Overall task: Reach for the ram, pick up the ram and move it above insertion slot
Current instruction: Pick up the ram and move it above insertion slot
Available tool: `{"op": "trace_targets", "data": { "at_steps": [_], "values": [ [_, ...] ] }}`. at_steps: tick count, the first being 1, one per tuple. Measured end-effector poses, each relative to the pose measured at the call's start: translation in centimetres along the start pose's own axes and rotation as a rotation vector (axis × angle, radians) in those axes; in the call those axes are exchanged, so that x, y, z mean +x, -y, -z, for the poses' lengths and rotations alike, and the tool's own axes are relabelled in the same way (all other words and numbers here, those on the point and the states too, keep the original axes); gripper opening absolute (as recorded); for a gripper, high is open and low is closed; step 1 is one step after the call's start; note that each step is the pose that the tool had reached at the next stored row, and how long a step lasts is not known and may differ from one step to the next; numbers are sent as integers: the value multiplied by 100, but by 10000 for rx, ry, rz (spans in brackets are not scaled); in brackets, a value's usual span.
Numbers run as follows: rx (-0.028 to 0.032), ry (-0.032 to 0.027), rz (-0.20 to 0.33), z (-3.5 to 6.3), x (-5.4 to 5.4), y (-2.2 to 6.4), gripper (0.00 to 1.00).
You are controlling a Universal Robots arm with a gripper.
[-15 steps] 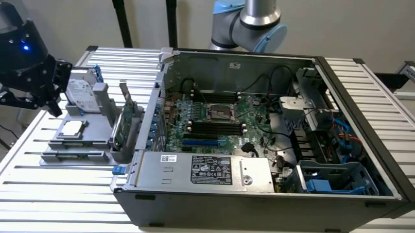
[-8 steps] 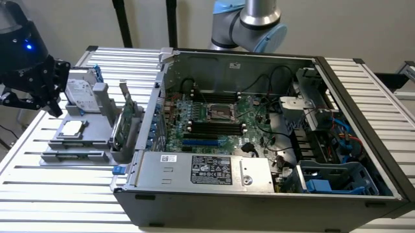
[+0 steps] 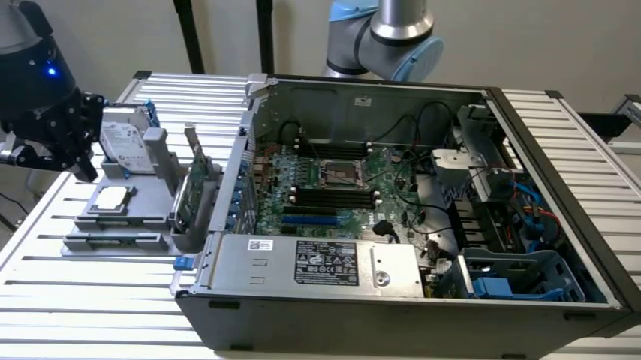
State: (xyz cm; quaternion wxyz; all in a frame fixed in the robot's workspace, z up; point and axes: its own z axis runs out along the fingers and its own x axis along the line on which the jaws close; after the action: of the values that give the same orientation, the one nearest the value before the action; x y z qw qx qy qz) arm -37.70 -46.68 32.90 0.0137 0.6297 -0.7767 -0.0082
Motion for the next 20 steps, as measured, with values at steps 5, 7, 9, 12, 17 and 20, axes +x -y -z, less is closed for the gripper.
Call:
{"op": "trace_targets", "data": {
  "at_steps": [5, 7, 9, 12, 17, 20],
  "values": [
    [20, -25, 915, -22, 0, 1, 11],
    [27, -31, 1280, -35, 0, 1, 11],
    [36, -32, 1640, -50, 0, 2, 11],
    [51, -25, 2191, -75, -1, 2, 11],
    [76, -2, 3044, -106, -1, 2, 11],
    [94, 9, 3416, -112, -1, 2, 11]
  ]
}}
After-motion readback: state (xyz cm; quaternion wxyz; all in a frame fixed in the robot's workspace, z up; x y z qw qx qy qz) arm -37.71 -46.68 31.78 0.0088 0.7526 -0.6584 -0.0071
